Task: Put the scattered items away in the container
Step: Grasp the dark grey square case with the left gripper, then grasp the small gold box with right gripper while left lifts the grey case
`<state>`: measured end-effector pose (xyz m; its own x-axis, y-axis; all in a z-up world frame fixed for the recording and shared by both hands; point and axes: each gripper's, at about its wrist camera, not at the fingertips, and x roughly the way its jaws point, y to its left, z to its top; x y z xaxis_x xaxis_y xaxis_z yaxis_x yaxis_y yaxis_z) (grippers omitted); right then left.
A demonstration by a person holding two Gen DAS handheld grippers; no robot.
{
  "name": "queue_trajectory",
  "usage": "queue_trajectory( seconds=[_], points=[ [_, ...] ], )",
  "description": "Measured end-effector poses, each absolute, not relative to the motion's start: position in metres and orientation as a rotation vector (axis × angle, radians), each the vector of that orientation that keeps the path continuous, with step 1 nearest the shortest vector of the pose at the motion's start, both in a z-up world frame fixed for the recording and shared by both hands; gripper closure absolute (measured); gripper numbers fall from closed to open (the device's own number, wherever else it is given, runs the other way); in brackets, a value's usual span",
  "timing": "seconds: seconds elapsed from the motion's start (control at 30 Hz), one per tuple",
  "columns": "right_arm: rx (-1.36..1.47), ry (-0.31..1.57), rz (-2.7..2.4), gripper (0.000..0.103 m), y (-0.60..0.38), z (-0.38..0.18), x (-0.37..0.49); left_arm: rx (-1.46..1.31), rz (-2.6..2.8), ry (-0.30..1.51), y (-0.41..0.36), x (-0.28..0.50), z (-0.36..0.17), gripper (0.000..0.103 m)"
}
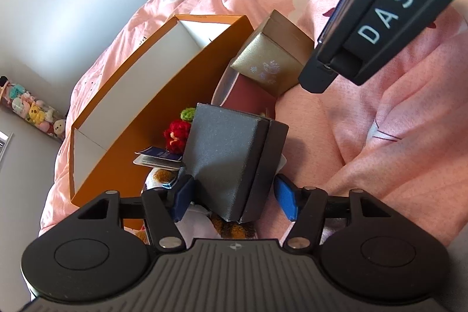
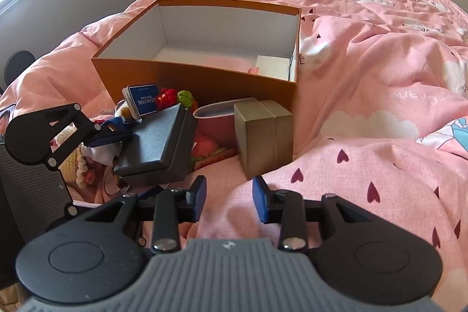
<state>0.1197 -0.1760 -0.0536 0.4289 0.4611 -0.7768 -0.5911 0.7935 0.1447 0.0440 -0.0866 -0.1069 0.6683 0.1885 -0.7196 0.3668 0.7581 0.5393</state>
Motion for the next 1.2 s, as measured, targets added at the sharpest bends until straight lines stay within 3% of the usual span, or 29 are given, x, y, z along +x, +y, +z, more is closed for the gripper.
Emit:
queue_trajectory(
  seconds=[0.13,0.43,0.63,0.87,1.2],
  points=[
    [-0.155,0.919,0.659,0.065,-0.176,-0.054,0.119,0.687,-0.119,0.834,-0.08,0.041,-0.097,0.047],
    [-0.153,0.911,0.655,0.065,-0.178,-0.053,0.121,0.41,-0.141,0.82,-0.044,0.05,-0.057,0.058],
    [-0.164,0.888,0.637,0.064,-0.179,-0.047,0.132,0.323,-0.124,0.809,-0.028,0.066,-0.045,0.057],
    [-0.226,0.831,0.611,0.054,-0.177,-0.042,0.151,0.335,-0.13,0.803,-0.033,0.073,-0.05,0.057],
    [-0.25,0.864,0.69,0.051,-0.162,-0.043,0.181,0.28,-0.142,0.812,-0.028,0.079,-0.045,0.06]
  ],
)
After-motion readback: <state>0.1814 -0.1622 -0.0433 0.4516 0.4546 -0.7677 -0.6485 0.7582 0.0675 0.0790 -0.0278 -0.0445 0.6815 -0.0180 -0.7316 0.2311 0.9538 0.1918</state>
